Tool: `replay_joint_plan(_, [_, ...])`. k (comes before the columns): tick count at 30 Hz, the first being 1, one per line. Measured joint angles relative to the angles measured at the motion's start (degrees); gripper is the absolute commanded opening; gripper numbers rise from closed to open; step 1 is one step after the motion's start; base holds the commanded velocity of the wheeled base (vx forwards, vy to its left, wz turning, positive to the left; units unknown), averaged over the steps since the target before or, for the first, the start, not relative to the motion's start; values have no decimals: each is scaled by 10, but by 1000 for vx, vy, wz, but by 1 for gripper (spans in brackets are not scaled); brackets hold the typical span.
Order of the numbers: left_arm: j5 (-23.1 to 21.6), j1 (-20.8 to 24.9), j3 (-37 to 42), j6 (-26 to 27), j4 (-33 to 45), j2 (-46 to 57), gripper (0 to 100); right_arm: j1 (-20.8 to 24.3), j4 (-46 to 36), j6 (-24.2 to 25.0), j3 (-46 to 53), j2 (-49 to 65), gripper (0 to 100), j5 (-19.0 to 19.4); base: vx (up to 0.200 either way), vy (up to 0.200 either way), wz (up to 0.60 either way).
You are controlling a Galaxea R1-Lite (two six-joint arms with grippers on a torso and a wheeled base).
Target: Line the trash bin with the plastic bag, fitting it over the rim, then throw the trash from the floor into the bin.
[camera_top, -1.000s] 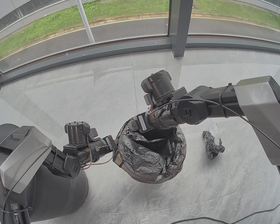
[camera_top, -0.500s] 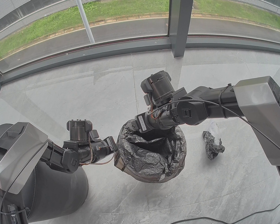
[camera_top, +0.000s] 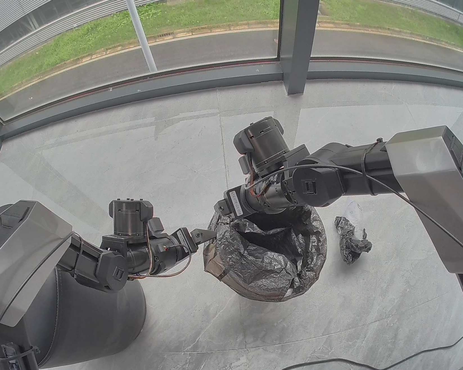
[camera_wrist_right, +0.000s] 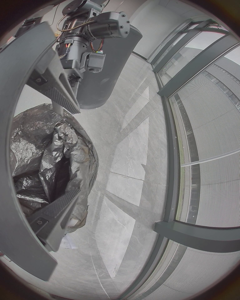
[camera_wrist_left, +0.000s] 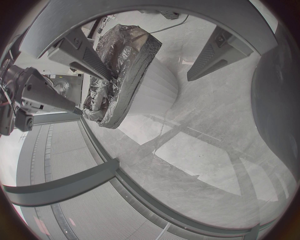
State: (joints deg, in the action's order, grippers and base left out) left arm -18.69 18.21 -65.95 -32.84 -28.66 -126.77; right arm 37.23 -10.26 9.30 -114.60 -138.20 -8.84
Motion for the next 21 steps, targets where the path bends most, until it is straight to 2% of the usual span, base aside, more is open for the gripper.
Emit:
replay_joint_plan(10, [6,-25,8,-4,-2,6,100,1,1,1,0,-4,100,0,0,0,0])
replay_joint_plan(21, [5,-23,21,-21,-41,4,100,0,1,5,0,-4,100,0,0,0,0])
